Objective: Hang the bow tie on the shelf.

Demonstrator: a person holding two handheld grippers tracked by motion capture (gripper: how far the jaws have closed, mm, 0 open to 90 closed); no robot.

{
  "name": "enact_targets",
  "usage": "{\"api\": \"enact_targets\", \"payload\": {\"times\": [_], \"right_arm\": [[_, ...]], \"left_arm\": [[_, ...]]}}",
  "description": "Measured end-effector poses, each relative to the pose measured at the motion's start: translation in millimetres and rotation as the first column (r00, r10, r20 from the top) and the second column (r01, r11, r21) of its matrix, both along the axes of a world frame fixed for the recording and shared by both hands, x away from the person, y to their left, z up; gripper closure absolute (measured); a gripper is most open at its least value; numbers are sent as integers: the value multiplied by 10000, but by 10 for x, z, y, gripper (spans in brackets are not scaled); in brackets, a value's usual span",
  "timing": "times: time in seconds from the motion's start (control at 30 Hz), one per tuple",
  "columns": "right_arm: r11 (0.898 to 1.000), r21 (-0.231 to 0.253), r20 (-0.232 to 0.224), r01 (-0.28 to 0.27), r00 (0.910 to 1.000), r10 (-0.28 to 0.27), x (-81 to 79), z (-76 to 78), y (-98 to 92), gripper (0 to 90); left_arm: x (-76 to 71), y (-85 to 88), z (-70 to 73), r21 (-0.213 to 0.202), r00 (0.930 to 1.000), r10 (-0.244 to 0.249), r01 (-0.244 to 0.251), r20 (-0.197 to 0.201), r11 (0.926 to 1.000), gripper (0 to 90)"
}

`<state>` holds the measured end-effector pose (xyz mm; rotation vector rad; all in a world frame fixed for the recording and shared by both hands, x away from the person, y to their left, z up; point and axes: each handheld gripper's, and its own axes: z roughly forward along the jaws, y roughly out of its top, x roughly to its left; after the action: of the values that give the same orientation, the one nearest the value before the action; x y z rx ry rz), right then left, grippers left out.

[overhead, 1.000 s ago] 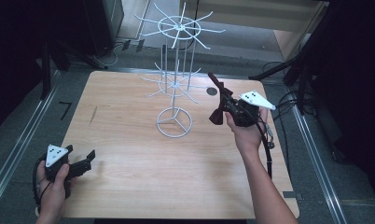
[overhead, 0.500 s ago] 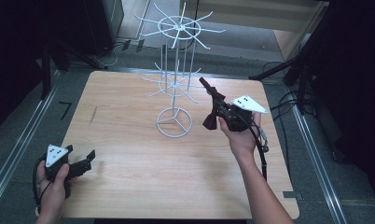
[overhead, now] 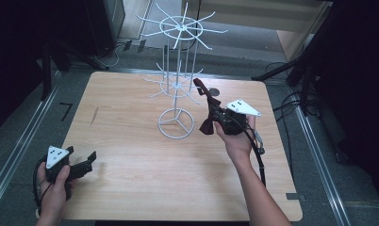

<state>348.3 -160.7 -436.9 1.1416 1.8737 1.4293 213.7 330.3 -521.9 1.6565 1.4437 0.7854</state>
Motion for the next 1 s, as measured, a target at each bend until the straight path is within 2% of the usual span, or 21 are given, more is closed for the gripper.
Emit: {"api": "enact_targets", "payload": {"times": [0.53,1.0], "right_arm": [[9999,-57,-528,-128,9985,125,108,-182,159,874],[9997,-69,-744,-255,9969,249,163,-285,327,874]], "left_arm": [[0,0,1,37,10000,41,-41,-17,10000,145],[0,0,1,26,10000,34,-33,-24,10000,145]]}}
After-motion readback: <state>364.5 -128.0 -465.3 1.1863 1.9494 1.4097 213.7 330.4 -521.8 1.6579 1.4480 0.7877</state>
